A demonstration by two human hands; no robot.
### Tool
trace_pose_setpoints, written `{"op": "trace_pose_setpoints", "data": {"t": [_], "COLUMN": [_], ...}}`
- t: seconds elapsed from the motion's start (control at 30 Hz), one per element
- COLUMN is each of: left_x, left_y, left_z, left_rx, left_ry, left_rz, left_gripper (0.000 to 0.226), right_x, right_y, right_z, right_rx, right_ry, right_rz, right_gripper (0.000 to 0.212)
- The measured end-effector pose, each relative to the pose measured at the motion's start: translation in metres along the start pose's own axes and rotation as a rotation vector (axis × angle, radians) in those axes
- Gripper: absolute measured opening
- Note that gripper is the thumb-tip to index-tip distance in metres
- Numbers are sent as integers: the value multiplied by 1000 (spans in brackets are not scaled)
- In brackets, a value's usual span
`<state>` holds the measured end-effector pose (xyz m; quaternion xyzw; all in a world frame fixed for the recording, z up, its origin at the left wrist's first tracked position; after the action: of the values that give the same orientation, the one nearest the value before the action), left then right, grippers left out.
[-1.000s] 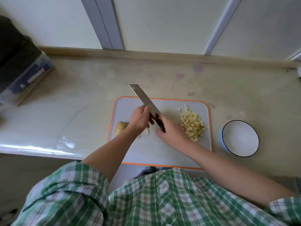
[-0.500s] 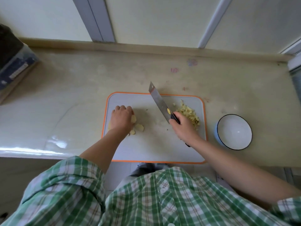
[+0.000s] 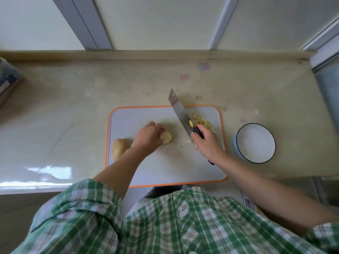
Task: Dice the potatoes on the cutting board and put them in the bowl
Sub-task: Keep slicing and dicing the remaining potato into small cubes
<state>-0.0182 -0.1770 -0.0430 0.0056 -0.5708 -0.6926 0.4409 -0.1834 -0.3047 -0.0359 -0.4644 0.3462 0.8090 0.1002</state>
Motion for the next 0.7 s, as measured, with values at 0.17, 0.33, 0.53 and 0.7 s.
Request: {"op": "trace_pose_setpoints", "data": {"t": [0.17, 0.33, 0.53, 0.7], "left_x": [-23, -23, -21, -4], "left_y": [6, 7, 12, 2], "left_z": [20, 21, 9, -5], "left_rx": [-27, -62, -25, 31], "left_ry": [-135, -124, 109, 282], "left_rz": [-275, -346, 166, 446], "left_gripper": [35, 22, 15, 12], "right_x": [0, -6, -4, -2], "right_y": [-6, -9, -6, -1], "right_z": [-4, -8, -7, -1], "right_rx": [-20, -31, -39, -29], "right_ry": [11, 49, 33, 11], "right_rz": [27, 56, 21, 3], "right_gripper": [16, 17, 15, 13]}}
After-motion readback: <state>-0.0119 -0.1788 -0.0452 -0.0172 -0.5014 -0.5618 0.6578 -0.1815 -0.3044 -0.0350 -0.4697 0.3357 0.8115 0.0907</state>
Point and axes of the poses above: each hand's wrist, its own z-axis away from the middle knuckle, its own y-axis out of the back of the hand, x = y × z, the point moved 4 cm from there along -z, towards the middle knuckle, and after that the axes turned 2 degrees about y, right-handed, at the moved point
